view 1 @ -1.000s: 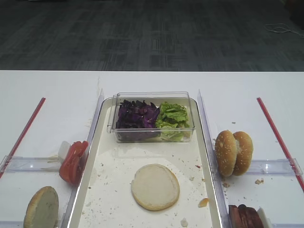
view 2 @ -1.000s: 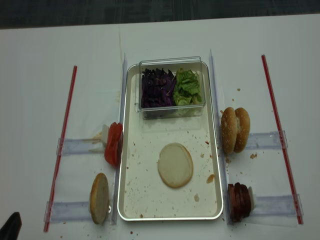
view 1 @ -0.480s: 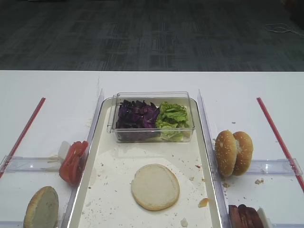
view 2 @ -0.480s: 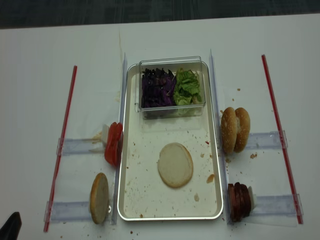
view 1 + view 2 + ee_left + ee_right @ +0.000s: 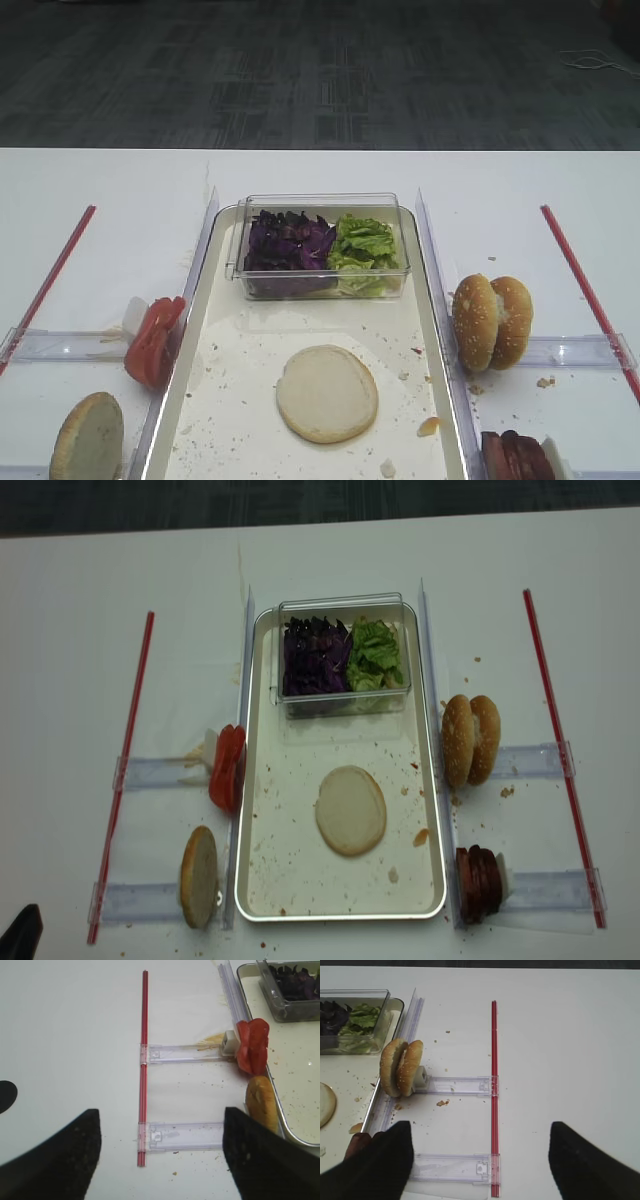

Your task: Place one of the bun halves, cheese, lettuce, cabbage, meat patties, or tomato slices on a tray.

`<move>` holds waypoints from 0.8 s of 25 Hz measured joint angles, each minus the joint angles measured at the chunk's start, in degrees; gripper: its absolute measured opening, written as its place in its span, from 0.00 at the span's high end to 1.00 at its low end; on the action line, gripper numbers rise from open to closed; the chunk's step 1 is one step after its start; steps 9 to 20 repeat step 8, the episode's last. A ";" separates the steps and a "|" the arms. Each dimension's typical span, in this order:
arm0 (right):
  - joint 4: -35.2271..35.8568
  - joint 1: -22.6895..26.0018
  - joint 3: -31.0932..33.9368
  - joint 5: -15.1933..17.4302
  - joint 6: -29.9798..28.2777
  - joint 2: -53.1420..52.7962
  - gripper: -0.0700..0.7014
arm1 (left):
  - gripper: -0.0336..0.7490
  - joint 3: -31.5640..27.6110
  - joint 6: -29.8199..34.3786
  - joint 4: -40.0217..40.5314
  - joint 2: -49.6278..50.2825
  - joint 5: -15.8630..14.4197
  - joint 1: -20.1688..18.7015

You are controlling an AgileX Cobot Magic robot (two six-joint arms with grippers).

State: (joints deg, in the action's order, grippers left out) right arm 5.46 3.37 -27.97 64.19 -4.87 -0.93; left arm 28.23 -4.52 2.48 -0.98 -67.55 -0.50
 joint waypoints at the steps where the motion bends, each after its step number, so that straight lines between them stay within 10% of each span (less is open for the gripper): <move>1: 0.00 0.00 0.00 0.00 0.00 0.00 0.14 | 0.31 0.00 0.00 0.00 0.00 0.00 0.00; 20: 0.00 0.00 0.00 0.00 0.11 0.00 0.14 | 0.31 0.00 0.00 0.00 0.00 0.00 0.00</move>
